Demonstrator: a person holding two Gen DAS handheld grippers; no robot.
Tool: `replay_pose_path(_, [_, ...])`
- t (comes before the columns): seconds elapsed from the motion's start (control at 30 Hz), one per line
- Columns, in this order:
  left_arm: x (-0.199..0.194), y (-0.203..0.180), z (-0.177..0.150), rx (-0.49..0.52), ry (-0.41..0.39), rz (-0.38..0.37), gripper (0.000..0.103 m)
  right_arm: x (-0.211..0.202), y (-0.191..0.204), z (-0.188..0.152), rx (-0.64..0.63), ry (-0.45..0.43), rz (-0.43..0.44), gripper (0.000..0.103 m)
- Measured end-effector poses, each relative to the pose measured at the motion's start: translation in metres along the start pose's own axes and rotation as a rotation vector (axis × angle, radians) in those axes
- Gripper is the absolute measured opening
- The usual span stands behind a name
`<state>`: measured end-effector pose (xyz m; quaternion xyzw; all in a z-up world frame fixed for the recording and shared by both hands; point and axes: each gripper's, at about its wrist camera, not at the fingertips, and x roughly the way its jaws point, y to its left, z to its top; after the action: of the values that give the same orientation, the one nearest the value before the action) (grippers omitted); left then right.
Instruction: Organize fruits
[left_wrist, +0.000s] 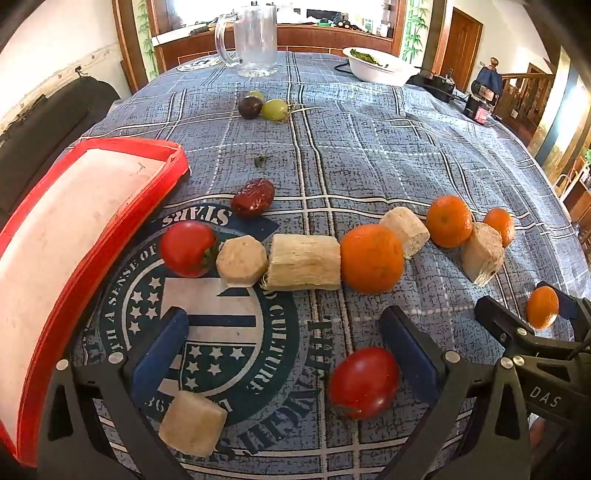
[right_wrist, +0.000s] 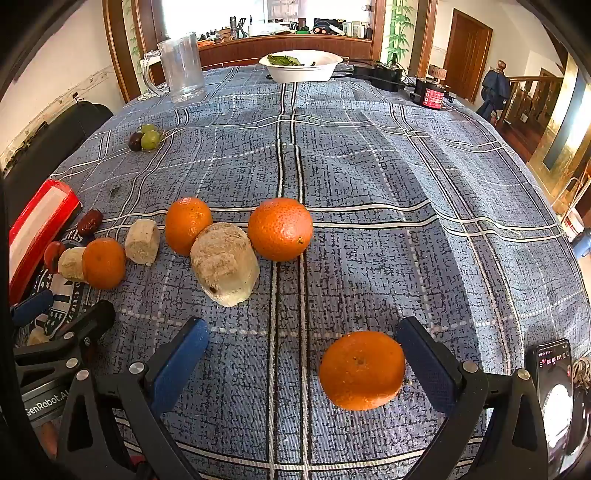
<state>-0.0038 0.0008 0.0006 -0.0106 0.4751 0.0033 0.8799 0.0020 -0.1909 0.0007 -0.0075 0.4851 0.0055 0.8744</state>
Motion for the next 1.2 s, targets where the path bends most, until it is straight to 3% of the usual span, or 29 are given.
replay_pose_path(0.13, [-0.02, 0.003, -0.002, -0.019, -0.108, 0.0, 0.103, -0.008, -0.002, -0.006, -0.001, -0.017, 0.014, 0.103])
replay_pose_path(0.23, [-0.05, 0.003, -0.012, 0.005, -0.235, 0.024, 0.103, -0.033, -0.01, -0.018, 0.011, -0.086, 0.027, 0.103])
replay_pose_path(0.43, [-0.093, 0.005, -0.021, 0.058, -0.345, 0.053, 0.103, -0.088, -0.008, -0.032, 0.005, -0.251, 0.055, 0.103])
replay_pose_path(0.73, [-0.107, 0.01, -0.025, 0.08, -0.349, 0.074, 0.103, -0.124, -0.003, -0.048, 0.011, -0.336, 0.075, 0.103])
replay_pose_path(1.2, [-0.095, 0.008, -0.033, 0.098, -0.303, 0.075, 0.103, -0.128, -0.012, -0.063, 0.029, -0.35, 0.095, 0.103])
